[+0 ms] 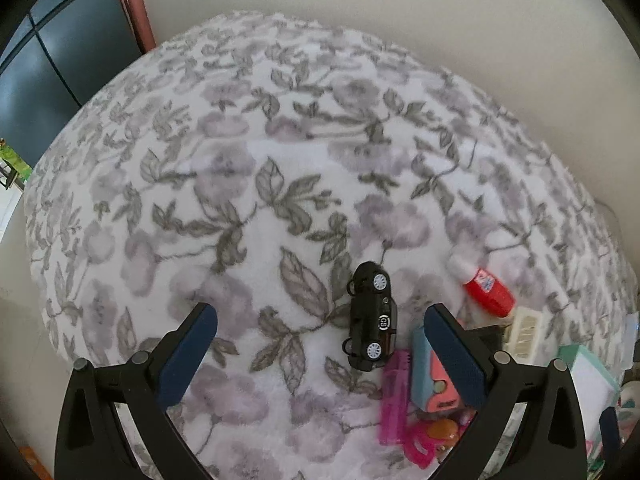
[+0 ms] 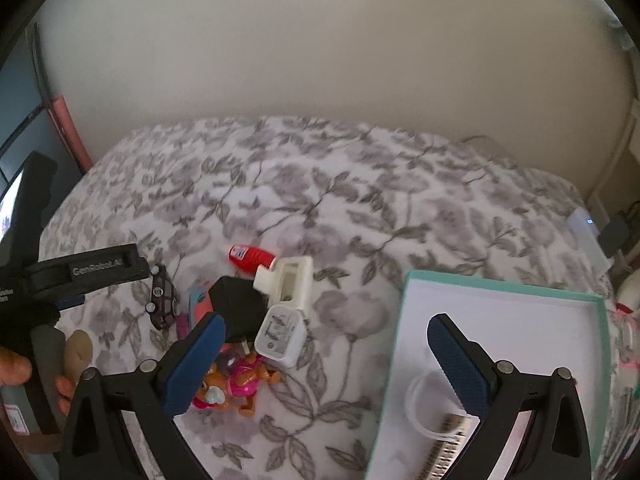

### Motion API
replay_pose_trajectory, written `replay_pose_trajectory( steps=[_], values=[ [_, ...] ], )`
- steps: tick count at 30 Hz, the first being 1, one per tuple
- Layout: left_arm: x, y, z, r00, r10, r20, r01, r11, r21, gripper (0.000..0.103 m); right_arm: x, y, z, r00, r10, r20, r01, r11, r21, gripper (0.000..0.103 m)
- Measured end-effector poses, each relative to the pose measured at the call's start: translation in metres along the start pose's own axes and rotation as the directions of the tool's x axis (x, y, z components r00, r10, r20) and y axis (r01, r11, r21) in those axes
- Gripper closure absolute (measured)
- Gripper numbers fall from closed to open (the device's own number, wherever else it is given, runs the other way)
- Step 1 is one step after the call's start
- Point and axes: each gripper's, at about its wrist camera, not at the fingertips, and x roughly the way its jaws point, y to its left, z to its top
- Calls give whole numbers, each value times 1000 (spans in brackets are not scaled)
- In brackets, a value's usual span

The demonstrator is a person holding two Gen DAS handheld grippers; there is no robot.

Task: Organize rigid objects
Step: 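Move both tools back over the remaining pile, then close the left tool on the black toy car while the right tool grasps the white charger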

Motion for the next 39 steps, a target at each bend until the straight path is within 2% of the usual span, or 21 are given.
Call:
replay_pose_trajectory(
  steps=[5, 16, 19, 21, 28, 37, 39],
  values=[
    [17, -3, 0, 999, 11, -36, -11, 1000, 14, 0, 24, 6, -1, 999, -3, -53, 4, 1000, 5, 14],
    [29, -11, 3, 998, 38, -44, -35, 998, 51, 1, 51, 11, -3, 993, 8, -116, -6, 1000, 14, 33],
    [31, -10, 2, 997, 52, -51, -49, 997, 59, 8, 51, 12, -3, 993, 26, -115, -25, 1000, 14, 42],
    [33, -9, 2, 997, 54, -61, -50, 997, 52, 16, 48, 13, -2, 994, 25, -110, -24, 1000, 8, 52],
    [33, -13, 1, 996, 59, -62, -54, 995, 79, 18, 48, 29, -4, 992, 6, -127, -14, 998, -62, 54],
    [36, -24, -3, 994, 69, -84, -60, 993, 101, 19, 47, 26, -3, 986, 41, -160, -48, 998, -40, 54],
    [37, -27, -4, 994, 62, -90, -53, 993, 102, 23, 46, 27, -3, 987, 33, -160, -40, 998, -44, 54]
  ],
)
